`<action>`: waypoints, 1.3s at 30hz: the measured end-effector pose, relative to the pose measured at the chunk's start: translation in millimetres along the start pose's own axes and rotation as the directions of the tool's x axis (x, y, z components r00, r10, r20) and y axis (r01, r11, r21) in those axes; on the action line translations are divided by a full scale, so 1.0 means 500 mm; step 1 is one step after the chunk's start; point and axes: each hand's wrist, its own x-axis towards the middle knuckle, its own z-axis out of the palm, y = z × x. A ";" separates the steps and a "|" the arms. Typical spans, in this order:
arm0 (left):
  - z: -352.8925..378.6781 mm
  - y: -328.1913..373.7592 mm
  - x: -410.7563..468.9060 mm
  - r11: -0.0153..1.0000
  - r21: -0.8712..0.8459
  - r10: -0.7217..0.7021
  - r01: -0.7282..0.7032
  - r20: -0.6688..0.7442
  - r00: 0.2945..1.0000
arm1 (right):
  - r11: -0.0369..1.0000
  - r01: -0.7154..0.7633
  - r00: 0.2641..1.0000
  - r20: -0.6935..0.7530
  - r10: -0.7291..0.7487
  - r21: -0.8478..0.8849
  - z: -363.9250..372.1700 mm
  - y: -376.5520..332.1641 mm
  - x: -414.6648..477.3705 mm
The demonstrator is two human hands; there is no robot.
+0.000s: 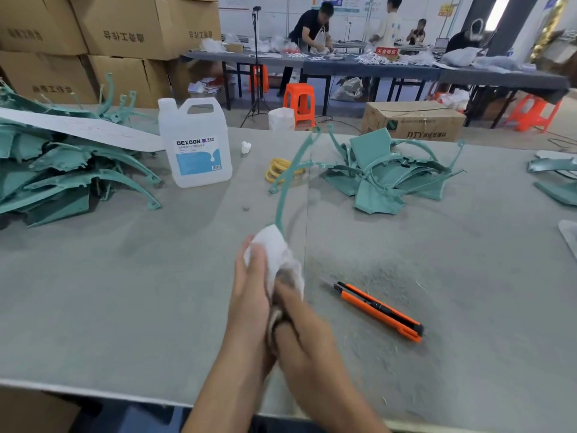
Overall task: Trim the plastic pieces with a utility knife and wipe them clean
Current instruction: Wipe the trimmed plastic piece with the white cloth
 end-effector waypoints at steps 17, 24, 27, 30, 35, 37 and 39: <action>-0.002 -0.011 -0.053 0.979 0.040 0.194 -0.200 0.124 0.973 | 0.969 -0.243 0.968 -0.046 0.245 0.053 -0.086 0.018 0.132; -0.035 0.014 -0.053 0.999 0.032 0.020 -0.025 0.166 0.986 | 0.913 0.055 0.997 0.075 -0.027 -0.404 -0.095 0.014 0.052; -0.055 0.018 -0.069 0.997 0.083 -0.019 -0.006 0.287 0.958 | 0.951 0.026 1.000 0.017 -0.022 -0.308 -0.129 0.004 0.108; -0.085 0.040 -0.080 0.996 0.075 -0.070 0.046 0.365 0.928 | 0.955 0.096 0.993 -0.041 -0.112 -0.279 -0.154 -0.008 0.163; -0.132 0.050 -0.098 0.972 0.096 -0.236 0.216 0.455 0.859 | 0.842 0.173 0.894 -0.276 -0.352 -0.511 -0.214 -0.041 0.240; -0.141 0.041 -0.098 0.970 0.057 -0.238 0.236 0.412 0.879 | 0.809 0.193 0.809 -0.376 -0.452 -0.556 -0.220 -0.039 0.248; -0.146 0.036 -0.094 0.977 0.044 -0.210 0.210 0.397 0.893 | 0.863 0.231 0.761 -0.470 -0.448 -0.449 -0.213 -0.036 0.251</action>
